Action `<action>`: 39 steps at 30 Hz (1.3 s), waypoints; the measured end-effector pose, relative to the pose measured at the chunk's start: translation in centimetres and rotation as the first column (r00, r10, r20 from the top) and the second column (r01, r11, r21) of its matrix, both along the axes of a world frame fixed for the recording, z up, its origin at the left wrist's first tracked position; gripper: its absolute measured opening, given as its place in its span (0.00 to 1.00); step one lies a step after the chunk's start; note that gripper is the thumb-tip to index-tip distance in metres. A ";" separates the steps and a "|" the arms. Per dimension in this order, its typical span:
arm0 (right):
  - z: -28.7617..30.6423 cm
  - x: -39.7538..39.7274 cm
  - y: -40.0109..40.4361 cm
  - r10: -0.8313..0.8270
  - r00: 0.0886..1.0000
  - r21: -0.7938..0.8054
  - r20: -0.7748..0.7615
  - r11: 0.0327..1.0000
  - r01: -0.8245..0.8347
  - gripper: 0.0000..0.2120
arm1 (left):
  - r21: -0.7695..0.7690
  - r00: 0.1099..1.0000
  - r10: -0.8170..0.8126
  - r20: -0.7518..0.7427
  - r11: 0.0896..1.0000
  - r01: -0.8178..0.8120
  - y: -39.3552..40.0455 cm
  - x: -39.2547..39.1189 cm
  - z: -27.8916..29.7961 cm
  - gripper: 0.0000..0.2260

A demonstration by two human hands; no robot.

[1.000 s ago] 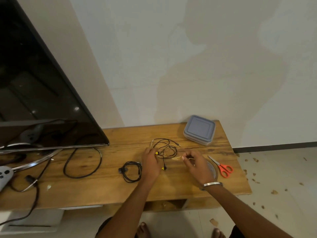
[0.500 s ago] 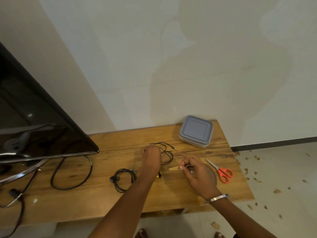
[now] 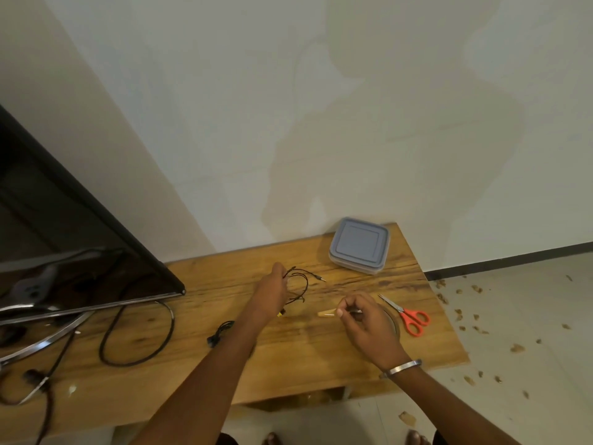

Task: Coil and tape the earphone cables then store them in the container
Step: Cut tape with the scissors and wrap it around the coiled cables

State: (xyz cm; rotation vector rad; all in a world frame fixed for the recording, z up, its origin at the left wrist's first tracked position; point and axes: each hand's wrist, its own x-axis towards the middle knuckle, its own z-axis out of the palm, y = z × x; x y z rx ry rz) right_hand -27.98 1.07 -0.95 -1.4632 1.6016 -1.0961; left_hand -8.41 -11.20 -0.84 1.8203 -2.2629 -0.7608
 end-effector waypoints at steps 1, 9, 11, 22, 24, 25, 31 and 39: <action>0.1 0.0 0.0 -0.006 1.000 -0.001 -0.002 1.000 0.006 0.04 | -0.012 0.999 -0.020 -0.039 1.000 0.020 0.1 0.2 0.5 0.01; 2.2 0.9 0.1 -0.073 0.911 0.111 0.407 0.993 0.030 0.03 | -0.087 0.969 -0.177 -0.175 0.983 0.164 1.4 1.1 5.6 0.04; 3.3 1.4 -0.1 -0.114 0.838 0.128 0.533 0.990 0.054 0.06 | -0.124 0.967 -0.208 -0.146 0.974 0.191 1.8 1.2 6.6 0.04; 7.9 5.0 -3.1 0.117 0.833 0.037 0.541 0.986 -0.162 0.35 | -0.087 0.912 -0.263 -0.315 0.965 0.248 3.7 1.9 10.6 0.05; 8.3 5.6 -3.1 0.158 0.785 0.004 0.599 0.980 -0.200 0.32 | -0.086 0.895 -0.278 -0.350 0.961 0.265 4.2 2.0 11.4 0.05; 8.5 5.8 -3.1 0.157 0.770 -0.004 0.618 0.980 -0.197 0.30 | -0.089 0.892 -0.269 -0.363 0.963 0.254 4.4 2.1 11.8 0.05; 9.0 5.5 -2.4 0.075 0.750 0.012 0.658 0.994 -0.110 0.24 | 0.000 0.841 -0.054 -0.538 0.998 0.063 4.5 3.3 13.2 0.06; 9.5 5.0 -1.5 0.091 0.826 0.041 0.556 0.990 -0.137 0.24 | 0.188 0.734 0.173 -0.656 0.980 -0.063 6.0 3.1 13.5 0.07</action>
